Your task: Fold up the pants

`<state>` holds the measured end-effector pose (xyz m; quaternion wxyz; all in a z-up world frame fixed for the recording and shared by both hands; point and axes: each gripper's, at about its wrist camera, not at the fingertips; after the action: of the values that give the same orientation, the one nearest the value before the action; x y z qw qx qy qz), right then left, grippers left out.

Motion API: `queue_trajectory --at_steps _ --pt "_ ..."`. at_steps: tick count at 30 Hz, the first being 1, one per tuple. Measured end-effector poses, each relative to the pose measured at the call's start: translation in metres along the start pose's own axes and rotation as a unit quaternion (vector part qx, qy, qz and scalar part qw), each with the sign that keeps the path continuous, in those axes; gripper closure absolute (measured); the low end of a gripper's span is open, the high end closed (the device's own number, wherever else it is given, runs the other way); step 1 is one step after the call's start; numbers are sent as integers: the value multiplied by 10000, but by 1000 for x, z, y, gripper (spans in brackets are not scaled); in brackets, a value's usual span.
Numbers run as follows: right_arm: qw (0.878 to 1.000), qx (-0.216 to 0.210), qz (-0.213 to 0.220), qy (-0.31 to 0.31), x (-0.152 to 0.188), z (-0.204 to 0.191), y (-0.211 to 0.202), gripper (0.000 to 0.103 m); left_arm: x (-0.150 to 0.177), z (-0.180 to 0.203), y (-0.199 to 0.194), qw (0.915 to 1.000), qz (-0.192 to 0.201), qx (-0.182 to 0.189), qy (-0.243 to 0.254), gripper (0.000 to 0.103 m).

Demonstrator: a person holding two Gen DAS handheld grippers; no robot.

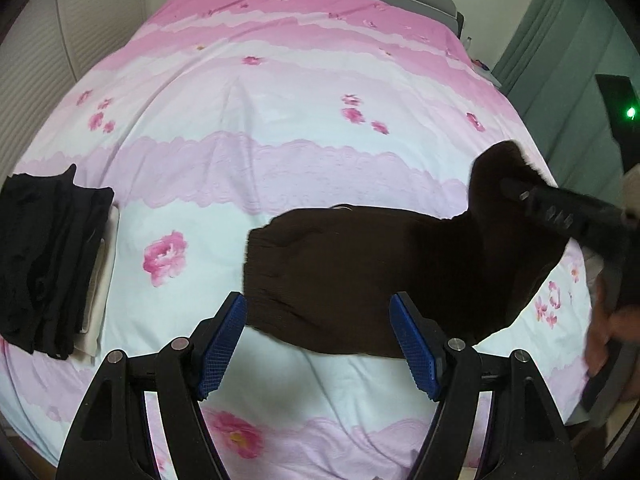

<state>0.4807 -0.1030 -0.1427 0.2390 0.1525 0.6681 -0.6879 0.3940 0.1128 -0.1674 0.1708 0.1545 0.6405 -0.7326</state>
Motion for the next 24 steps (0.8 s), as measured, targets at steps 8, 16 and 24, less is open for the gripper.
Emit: queue_trajectory --at_steps 8,16,24 --pt "9968 -212 -326 -696 8 -107 17 77 -9 -59 -4 9991 64 -389 -157 29" --pt "9880 -462 -1024 -1058 18 -179 54 64 8 -126 4 9949 -187 -891 -436 29" --pt "9748 -1098 -1493 -1240 15 -222 38 41 23 -150 -6 9883 -309 -1414 -487 28"
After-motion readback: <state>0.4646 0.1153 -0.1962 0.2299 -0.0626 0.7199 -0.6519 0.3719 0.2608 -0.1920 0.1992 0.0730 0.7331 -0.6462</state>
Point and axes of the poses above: each gripper's, at about its wrist camera, not at the fingertips, and y roughly the way its jaws point, z to its right, x to its underside, and after that the axes turned 3 degrees about y, right-handed
